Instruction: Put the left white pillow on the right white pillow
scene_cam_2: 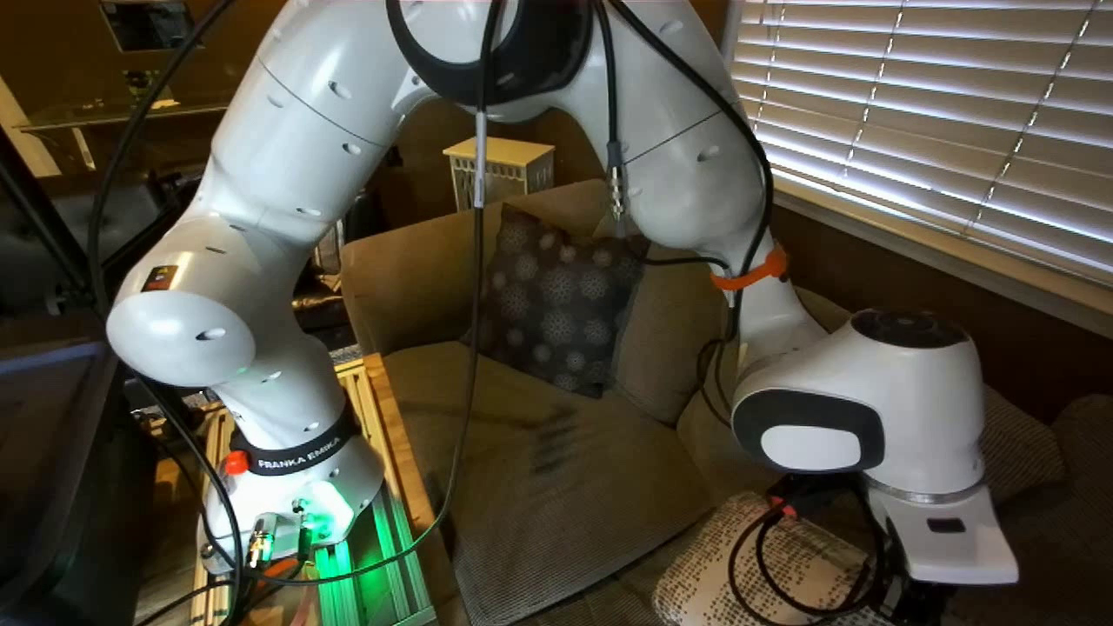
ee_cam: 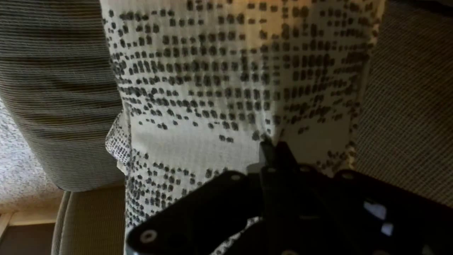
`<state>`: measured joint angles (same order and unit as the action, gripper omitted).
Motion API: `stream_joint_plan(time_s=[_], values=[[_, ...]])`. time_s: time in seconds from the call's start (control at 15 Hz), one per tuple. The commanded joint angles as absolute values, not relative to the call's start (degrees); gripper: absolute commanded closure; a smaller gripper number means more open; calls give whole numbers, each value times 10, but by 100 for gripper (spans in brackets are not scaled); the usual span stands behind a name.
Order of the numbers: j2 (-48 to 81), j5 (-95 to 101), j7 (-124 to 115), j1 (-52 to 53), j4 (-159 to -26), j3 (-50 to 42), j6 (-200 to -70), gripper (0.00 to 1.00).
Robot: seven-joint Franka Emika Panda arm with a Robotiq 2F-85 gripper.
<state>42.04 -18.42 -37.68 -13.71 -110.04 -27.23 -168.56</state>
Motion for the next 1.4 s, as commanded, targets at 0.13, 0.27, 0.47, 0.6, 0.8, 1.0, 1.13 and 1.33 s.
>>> stream_joint_plan(time_s=[0.13,0.27,0.47,0.6,0.8,1.0,1.13,1.33], values=[[457,-190,-354,-203,-969,-229,-1671,99],[480,-194,-350,-225,-924,-214,-1672,99],[515,-198,-342,-262,-856,-192,-1675,99],[544,-202,-326,-294,-804,-170,-1678,99],[586,-210,-306,-332,-734,-139,-1680,99],[622,-212,-298,-349,-686,-124,-1673,99],[635,-210,-296,-352,-671,-120,-1664,71],[645,-204,-286,-347,-654,-119,-1672,58]])
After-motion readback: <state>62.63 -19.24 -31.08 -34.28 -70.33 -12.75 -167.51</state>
